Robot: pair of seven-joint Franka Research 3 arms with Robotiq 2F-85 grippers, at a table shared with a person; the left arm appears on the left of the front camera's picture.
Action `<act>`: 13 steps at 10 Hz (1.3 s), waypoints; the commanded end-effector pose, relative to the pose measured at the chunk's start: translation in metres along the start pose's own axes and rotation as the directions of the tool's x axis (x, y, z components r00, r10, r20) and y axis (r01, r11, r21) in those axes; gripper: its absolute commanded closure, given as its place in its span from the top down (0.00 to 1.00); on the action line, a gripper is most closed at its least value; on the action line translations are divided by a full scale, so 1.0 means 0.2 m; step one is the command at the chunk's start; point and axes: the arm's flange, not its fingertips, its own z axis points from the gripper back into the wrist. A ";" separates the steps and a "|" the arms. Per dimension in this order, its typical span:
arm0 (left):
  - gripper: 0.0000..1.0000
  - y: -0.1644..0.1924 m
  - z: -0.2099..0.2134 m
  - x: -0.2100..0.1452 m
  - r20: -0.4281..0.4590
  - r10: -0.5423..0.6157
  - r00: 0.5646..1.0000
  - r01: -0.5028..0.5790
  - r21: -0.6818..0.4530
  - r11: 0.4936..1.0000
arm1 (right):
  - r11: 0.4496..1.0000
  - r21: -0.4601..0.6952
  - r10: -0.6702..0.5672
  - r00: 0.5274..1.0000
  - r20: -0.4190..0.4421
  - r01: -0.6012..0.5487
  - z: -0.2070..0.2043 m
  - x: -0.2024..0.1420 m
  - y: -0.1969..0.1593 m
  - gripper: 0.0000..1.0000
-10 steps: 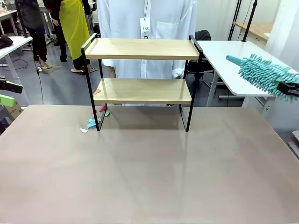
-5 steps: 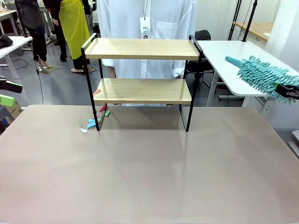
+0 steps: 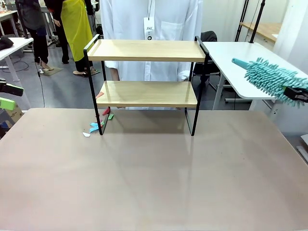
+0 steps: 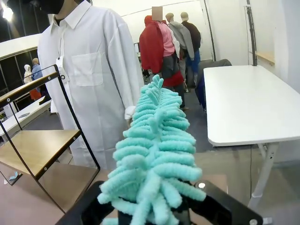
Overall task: Clean the shelf.
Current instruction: Hand the Duster back to the human.
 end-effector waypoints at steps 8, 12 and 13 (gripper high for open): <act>1.00 0.01 0.00 0.01 0.031 -0.018 0.999 0.018 -0.002 1.000 | 1.000 -0.004 -0.010 1.000 -0.006 0.010 0.01 0.03 0.01 0.16; 1.00 0.01 0.00 0.01 0.031 -0.018 0.999 0.018 -0.002 1.000 | 1.000 -0.004 -0.010 1.000 -0.006 0.010 0.01 0.03 0.01 0.16; 1.00 0.01 0.00 0.01 0.031 -0.018 0.999 0.018 -0.002 1.000 | 1.000 0.000 0.004 1.000 0.006 -0.004 0.00 0.02 0.00 0.70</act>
